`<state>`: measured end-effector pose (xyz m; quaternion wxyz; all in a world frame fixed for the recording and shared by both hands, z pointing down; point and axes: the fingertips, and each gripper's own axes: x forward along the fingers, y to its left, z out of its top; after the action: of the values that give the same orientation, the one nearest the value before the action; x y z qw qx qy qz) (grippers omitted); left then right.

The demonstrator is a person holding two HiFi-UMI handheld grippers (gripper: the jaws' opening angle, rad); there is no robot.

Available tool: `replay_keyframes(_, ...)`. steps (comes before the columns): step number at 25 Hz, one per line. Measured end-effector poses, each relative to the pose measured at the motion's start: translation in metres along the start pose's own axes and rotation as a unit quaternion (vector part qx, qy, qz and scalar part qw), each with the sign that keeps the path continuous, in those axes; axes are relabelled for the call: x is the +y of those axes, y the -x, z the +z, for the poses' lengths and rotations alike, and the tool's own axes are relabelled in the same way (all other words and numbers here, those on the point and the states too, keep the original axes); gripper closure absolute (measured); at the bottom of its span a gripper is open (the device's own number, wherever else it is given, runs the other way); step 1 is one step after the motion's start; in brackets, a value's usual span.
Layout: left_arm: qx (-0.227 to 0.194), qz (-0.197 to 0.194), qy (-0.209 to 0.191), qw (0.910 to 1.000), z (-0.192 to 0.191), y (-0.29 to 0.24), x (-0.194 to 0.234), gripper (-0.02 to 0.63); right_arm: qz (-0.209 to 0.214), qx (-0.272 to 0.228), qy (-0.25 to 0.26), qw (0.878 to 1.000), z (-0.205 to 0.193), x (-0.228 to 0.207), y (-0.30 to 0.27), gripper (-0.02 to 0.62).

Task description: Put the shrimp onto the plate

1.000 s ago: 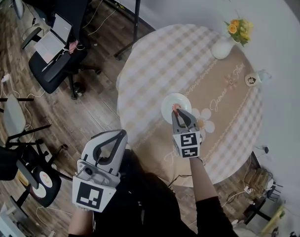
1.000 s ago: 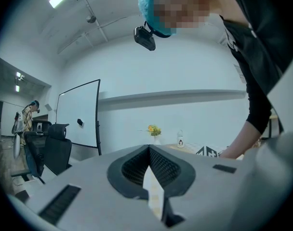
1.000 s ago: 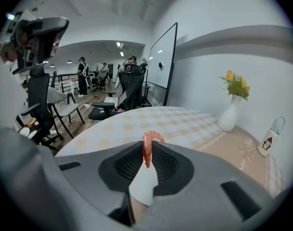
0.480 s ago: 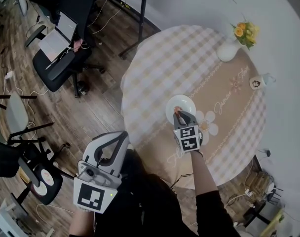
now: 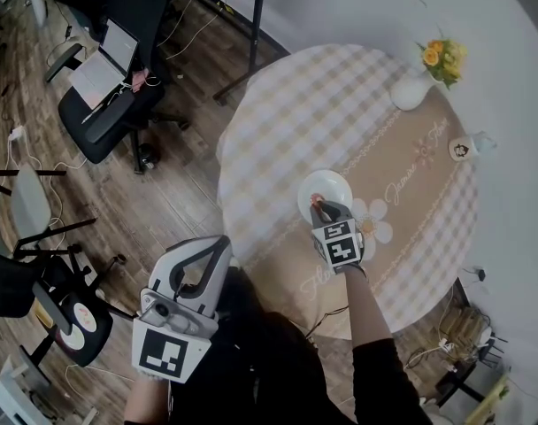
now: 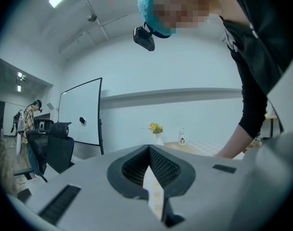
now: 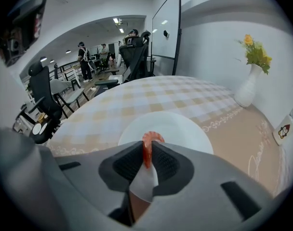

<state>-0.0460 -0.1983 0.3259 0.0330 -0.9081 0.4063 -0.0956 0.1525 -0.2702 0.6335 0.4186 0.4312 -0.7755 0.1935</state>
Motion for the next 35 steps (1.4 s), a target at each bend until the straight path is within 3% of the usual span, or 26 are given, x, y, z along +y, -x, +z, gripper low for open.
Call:
replay_keyframes(13,0.0,-0.009,-0.001,1.0,-0.001,-0.002,-0.003,0.606,0.01,0.005,-0.011,1.0,-0.002,-0.001,-0.001,0.551)
replay_keyframes(18,-0.003,-0.009,0.001,1.0,-0.001,0.0,-0.004,0.606,0.001,-0.006,-0.027,1.0,-0.001,-0.004,0.004,0.511)
replay_keyframes(20,-0.003,-0.011,0.003,0.9999,-0.001,0.001,-0.004,0.606,-0.012,-0.022,-0.035,0.999,0.003,-0.006,0.01,0.509)
replay_keyframes(23,-0.005,-0.017,0.002,0.9998,-0.002,0.001,-0.004,0.606,-0.036,-0.064,-0.069,0.995,0.012,-0.01,0.024,0.573)
replay_keyframes(26,-0.006,-0.023,0.0,0.9997,-0.002,-0.001,-0.005,0.606,-0.05,-0.107,-0.105,0.987,0.02,-0.015,0.04,0.591)
replay_keyframes(35,-0.015,-0.059,-0.002,0.9982,0.002,-0.011,-0.018,0.606,-0.109,-0.182,-0.106,0.971,0.034,-0.013,0.098,0.594)
